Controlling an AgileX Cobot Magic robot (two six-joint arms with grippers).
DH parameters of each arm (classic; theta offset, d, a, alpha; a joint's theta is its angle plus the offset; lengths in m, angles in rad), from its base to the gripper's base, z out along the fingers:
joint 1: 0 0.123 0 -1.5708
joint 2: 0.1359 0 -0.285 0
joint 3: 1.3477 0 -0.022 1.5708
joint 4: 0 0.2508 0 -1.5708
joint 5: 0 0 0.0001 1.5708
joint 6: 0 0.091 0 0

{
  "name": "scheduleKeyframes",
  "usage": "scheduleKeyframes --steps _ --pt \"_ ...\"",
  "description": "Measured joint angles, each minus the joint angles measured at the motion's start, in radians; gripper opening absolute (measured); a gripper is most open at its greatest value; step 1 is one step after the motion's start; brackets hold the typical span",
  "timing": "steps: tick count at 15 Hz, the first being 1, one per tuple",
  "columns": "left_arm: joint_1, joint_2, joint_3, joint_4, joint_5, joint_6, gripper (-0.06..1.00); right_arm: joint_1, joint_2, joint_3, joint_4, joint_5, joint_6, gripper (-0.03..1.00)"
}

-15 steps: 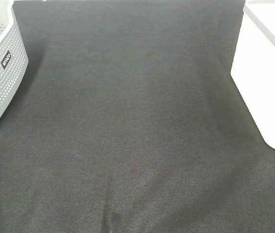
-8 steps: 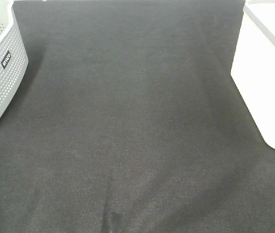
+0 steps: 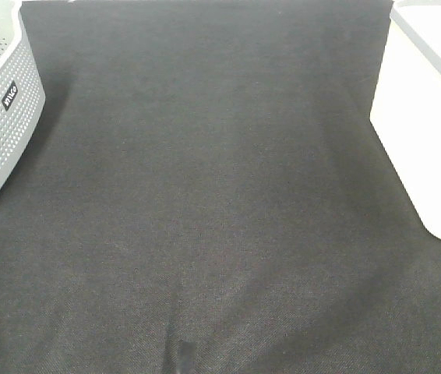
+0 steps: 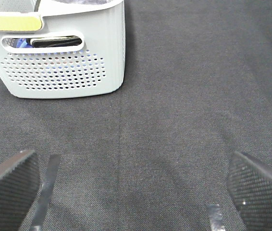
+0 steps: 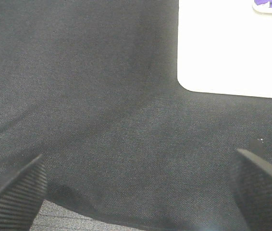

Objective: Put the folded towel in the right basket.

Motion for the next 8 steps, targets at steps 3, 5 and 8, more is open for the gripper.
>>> scheduleKeyframes --steps 3,5,8 --pt "0.000 0.000 0.000 0.000 0.000 0.000 0.99 0.000 0.000 0.000 0.000 0.000 0.000 0.98" --pt "0.000 0.000 0.000 0.000 0.000 0.000 0.99 0.000 0.000 0.000 0.000 0.000 0.000 0.98" --pt "0.000 0.000 0.000 0.000 0.000 0.000 0.99 0.000 0.000 0.000 0.000 0.000 0.000 0.98"
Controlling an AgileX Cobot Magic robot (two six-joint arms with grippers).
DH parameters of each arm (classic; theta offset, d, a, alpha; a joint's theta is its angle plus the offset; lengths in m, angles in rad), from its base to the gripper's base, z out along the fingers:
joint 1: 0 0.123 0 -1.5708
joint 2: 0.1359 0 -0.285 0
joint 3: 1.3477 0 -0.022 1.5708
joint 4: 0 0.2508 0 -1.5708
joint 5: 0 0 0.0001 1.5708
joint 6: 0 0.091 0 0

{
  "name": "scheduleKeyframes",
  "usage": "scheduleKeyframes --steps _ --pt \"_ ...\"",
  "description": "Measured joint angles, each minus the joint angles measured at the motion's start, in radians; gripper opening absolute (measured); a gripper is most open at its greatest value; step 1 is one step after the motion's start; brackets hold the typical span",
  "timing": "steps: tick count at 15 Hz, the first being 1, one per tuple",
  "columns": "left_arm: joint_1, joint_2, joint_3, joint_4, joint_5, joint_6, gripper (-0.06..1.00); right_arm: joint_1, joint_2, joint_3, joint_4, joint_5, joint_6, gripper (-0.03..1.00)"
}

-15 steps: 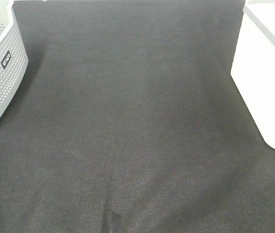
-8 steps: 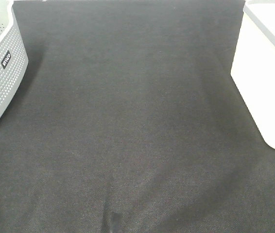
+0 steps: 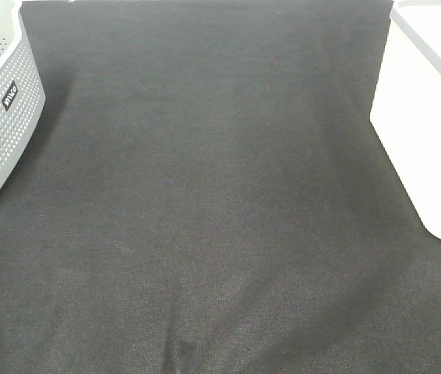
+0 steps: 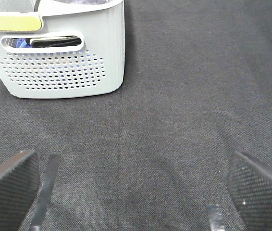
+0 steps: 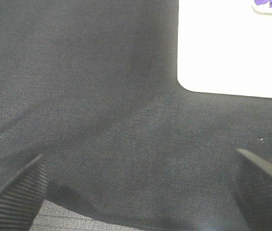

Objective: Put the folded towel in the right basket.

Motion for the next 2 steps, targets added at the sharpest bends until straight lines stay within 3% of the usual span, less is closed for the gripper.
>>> scheduleKeyframes --steps 2 --pt "0.000 0.000 0.000 0.000 0.000 0.000 0.99 0.000 0.000 0.000 0.000 0.000 0.000 0.98"
